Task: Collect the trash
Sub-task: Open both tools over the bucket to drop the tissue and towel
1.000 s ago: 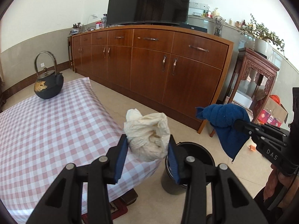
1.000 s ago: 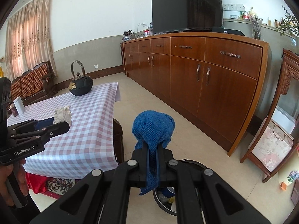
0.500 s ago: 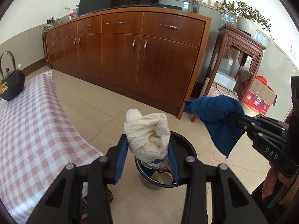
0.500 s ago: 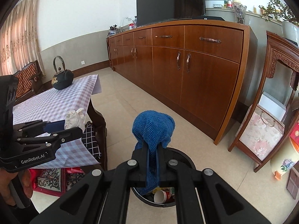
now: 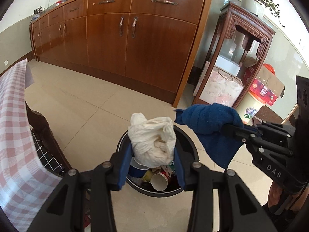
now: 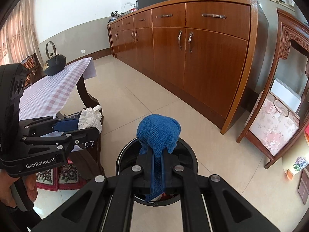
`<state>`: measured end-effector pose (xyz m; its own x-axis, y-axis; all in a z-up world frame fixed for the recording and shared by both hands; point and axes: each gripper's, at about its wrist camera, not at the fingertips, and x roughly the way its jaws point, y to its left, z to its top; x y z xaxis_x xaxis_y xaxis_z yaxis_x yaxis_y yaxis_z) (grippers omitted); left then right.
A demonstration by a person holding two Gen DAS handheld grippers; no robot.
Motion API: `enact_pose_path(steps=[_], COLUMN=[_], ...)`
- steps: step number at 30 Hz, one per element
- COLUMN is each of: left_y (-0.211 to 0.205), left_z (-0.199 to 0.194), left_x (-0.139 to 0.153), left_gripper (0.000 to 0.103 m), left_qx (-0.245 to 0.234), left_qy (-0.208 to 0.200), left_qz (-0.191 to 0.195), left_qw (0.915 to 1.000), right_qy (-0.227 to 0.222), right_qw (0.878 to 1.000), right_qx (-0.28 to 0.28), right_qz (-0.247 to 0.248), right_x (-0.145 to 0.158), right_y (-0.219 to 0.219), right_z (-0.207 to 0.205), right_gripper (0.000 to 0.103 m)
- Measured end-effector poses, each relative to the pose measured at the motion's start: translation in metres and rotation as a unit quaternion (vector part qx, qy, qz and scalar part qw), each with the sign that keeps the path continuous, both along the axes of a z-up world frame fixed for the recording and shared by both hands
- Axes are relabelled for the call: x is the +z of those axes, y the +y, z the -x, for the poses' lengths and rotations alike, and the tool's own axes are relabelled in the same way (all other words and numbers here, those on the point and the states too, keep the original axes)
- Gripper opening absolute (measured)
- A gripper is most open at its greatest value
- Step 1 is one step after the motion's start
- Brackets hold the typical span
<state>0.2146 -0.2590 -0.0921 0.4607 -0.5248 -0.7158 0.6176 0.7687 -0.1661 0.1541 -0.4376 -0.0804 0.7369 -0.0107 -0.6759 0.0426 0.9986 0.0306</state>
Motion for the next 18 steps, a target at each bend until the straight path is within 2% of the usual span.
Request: enact_pose_path(steps=[8,10,11,12,13,14,15,16,18], left_y=[-0.024,-0.032,-0.036,-0.037,-0.034,-0.029,-0.023,-0.016,-0.009], left_z=[-0.018,-0.024,-0.027,-0.028,-0.029,-0.030,-0.028,-0.025,-0.019], left_x=[-0.044,-0.057,-0.064,-0.071,-0.072,-0.070,-0.066,-0.061,-0.053], left_gripper=[0.043,0.045,0.051,0.068,0.078,0.097,0.103,0.102,0.103], left_qx=[-0.011,-0.015,-0.014,-0.003,0.013,0.027,0.040,0.054,0.060], left_qy=[0.049,0.060,0.064,0.060,0.055,0.053,0.045,0.033,0.018], left_qz=[-0.007,-0.017,-0.023,-0.033,-0.040,-0.034,-0.031,-0.035,-0.041], left_qw=[0.9987,0.9980,0.9976,0.9976,0.9976,0.9977,0.9977,0.9974,0.9972], right_qy=[0.066,0.083,0.092,0.098,0.105,0.113,0.119,0.119,0.105], right_qw=[0.997,0.996,0.995,0.994,0.994,0.993,0.993,0.993,0.994], right_qx=[0.029,0.038,0.040,0.039,0.038,0.031,0.014,-0.002,-0.027], right_qz=[-0.006,-0.007,-0.006,-0.010,-0.019,-0.022,-0.010,-0.003,-0.003], right_x=[-0.059,-0.073,-0.081,-0.088,-0.095,-0.104,-0.111,-0.116,-0.114], right_y=[-0.019,-0.022,-0.024,-0.027,-0.031,-0.035,-0.040,-0.045,-0.052], right_z=[-0.034,-0.042,-0.047,-0.051,-0.056,-0.060,-0.062,-0.062,-0.059], right_gripper=[0.006,0.006,0.006,0.007,0.010,0.018,0.062,0.103,0.103])
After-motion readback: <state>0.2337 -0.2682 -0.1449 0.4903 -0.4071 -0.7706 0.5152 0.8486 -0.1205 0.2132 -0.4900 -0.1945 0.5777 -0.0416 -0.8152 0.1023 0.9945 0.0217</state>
